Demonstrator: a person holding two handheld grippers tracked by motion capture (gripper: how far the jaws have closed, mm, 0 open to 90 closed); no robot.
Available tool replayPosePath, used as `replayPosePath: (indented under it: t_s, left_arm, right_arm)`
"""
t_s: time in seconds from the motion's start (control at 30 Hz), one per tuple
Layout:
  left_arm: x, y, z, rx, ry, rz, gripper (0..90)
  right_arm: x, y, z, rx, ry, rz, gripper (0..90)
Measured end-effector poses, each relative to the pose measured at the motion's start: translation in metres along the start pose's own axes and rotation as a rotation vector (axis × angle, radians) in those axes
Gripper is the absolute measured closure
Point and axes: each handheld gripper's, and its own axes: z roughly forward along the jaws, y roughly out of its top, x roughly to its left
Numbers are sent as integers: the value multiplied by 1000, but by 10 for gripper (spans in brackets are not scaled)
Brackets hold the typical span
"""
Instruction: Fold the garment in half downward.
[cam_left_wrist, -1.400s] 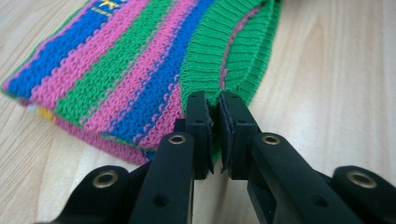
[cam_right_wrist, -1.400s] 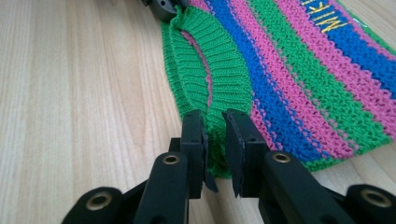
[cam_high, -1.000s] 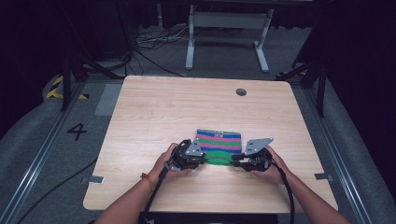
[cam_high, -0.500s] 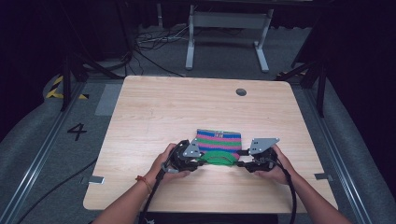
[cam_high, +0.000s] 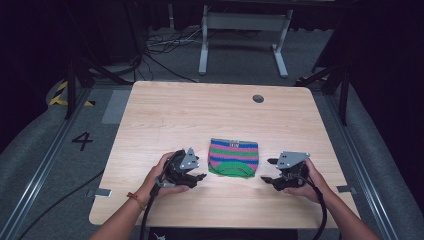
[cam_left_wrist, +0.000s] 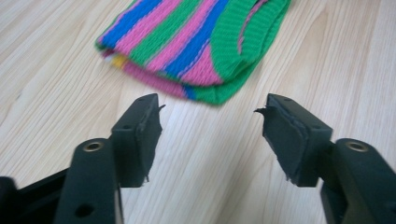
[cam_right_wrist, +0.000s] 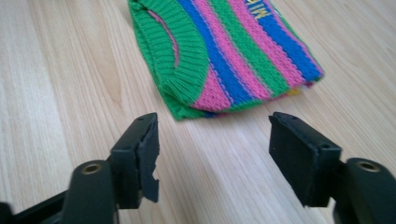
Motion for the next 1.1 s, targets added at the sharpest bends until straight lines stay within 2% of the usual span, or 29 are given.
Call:
replayPosePath:
  t_s: [0.07, 0.1, 0.2, 0.27, 0.37, 0.47, 0.77, 0.93, 0.97, 1.1]
  left_arm:
    - [1, -4, -3, 12, 4, -2, 338]
    - [2, -10, -6, 35, 28, 2, 332]
    - [4, -18, -13, 64, 49, 7, 315]
    - [6, -24, -17, 67, 47, -4, 301]
    - [7, -33, -22, 83, 69, -11, 289]
    - [8, -37, -25, 91, 71, -13, 275]
    - [13, -61, -39, 102, 104, -45, 255]
    - [13, -75, -42, 130, 136, -39, 244]
    - [14, -80, -43, 138, 138, -42, 243]
    - [16, -94, -52, 109, 147, -98, 236]
  right_arm:
    - [0, -2, -2, 2, -7, 7, 322]
    - [-1, -6, -5, 11, -15, 13, 309]
    - [-3, -13, -9, 22, -30, 30, 300]
    - [-4, -17, -10, 31, -48, 38, 292]
    - [-5, -23, -13, 41, -53, 46, 289]
    - [-6, -28, -16, 44, -61, 55, 285]
    - [-11, -52, -30, 53, -96, 110, 278]
    - [-14, -67, -36, 63, -116, 146, 277]
    - [-15, -69, -37, 65, -118, 147, 277]
    - [-19, -79, -40, 69, -132, 166, 266]
